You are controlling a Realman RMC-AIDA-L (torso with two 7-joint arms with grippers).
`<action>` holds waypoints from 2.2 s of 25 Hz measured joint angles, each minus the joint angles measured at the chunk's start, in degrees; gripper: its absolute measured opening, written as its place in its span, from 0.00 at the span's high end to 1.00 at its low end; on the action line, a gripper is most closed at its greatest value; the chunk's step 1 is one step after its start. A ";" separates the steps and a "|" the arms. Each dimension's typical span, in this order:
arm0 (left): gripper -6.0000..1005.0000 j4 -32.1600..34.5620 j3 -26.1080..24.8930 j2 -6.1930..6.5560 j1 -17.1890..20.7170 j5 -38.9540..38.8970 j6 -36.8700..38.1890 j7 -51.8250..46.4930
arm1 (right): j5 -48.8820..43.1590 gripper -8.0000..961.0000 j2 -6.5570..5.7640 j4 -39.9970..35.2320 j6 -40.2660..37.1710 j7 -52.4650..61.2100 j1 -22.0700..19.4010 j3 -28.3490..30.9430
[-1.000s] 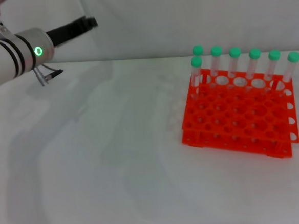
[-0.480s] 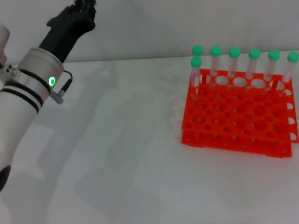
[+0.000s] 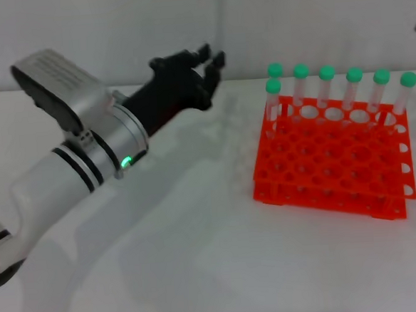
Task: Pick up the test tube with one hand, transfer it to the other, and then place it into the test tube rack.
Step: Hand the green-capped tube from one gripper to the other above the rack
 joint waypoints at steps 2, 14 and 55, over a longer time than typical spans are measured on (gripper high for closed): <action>0.81 -0.12 1.63 -0.10 -0.08 0.17 1.42 0.27 | -4.36 0.12 -0.47 -1.93 -0.08 3.19 0.64 0.02; 0.81 -2.94 2.12 -0.16 0.42 1.43 11.03 0.10 | -18.94 0.12 -0.78 -3.31 -8.42 14.28 7.97 -0.17; 0.81 -7.20 2.19 -0.16 -3.15 6.07 10.44 0.09 | -21.31 0.20 4.60 -3.48 -9.83 15.16 12.19 -0.22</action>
